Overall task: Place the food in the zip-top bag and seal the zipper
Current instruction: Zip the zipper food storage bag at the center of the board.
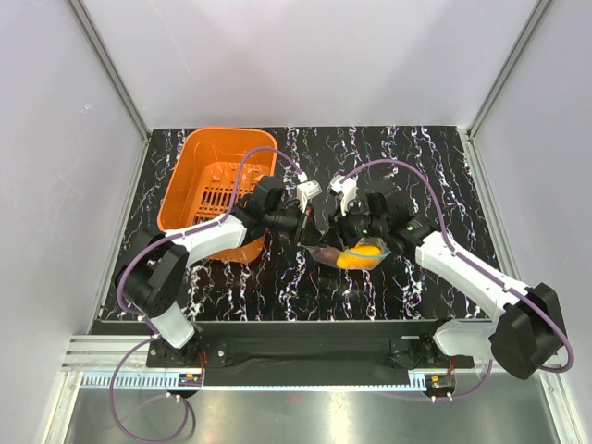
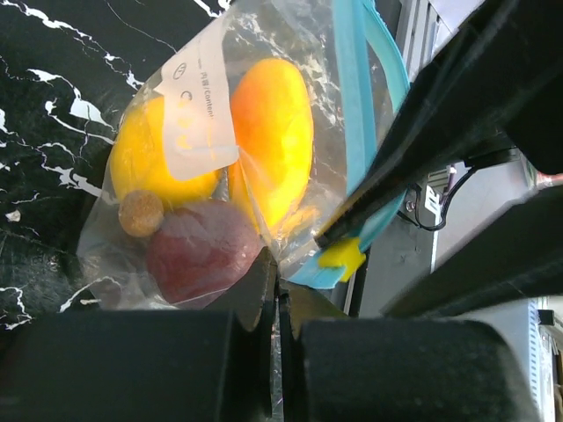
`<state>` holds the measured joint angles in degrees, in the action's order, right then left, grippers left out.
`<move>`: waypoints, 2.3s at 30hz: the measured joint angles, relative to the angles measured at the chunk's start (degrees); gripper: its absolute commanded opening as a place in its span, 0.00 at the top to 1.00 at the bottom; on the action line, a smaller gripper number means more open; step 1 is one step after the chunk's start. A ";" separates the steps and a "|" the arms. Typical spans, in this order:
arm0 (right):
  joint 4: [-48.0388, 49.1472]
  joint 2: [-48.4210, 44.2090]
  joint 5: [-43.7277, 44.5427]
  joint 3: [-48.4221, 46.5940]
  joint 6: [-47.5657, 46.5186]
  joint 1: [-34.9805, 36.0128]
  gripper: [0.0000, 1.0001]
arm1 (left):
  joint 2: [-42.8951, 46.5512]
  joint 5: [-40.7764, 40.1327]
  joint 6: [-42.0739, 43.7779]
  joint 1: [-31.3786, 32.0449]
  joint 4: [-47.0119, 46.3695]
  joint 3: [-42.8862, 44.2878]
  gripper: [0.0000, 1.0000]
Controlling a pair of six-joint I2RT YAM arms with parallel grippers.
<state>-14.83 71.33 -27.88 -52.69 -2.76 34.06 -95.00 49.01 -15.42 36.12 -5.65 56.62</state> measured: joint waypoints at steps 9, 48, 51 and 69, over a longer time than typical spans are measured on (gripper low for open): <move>0.92 0.90 1.27 0.00 -1.07 0.07 0.91 | 0.00 0.04 0.94 0.00 1.01 0.00 1.00; -6.08 6.23 -1.22 -10.58 -5.18 0.28 1.00 | 11.30 1.99 1.40 -5.86 -8.59 -6.51 0.76; -6.78 6.23 -1.75 -10.71 -5.38 0.20 1.00 | 11.26 2.21 2.16 -5.86 -7.78 -6.49 0.82; -3.26 -1.16 1.51 -3.85 -0.68 0.50 1.00 | 14.49 3.50 -5.60 -12.48 -14.60 -10.40 1.00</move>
<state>-18.09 70.17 -26.37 -56.53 -3.44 34.57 -80.51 52.51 -21.02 23.64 -20.25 46.22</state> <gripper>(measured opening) 0.022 0.008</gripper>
